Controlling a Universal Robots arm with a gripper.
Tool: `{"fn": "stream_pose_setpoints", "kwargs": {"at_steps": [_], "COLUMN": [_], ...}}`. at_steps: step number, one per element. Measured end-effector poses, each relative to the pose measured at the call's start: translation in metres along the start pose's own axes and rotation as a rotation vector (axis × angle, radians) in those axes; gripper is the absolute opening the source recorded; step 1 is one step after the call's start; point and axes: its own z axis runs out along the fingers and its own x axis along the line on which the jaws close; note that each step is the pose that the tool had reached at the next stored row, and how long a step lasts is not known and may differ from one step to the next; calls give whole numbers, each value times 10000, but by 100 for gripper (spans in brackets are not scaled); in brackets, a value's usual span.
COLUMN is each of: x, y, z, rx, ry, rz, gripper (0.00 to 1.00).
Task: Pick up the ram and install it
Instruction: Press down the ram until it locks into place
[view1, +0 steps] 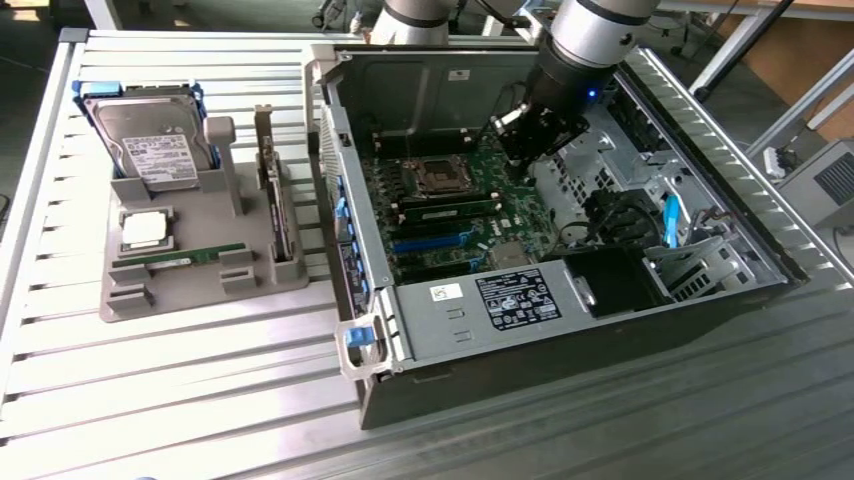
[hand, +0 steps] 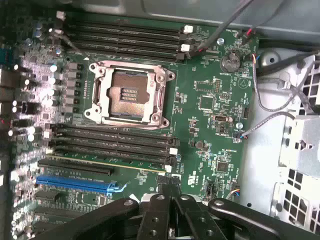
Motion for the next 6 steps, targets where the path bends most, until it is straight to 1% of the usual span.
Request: {"fn": "stream_pose_setpoints", "kwargs": {"at_steps": [6], "x": [0], "y": [0], "z": [0], "rx": [0], "ry": [0], "rz": [12], "gripper": [9]}}
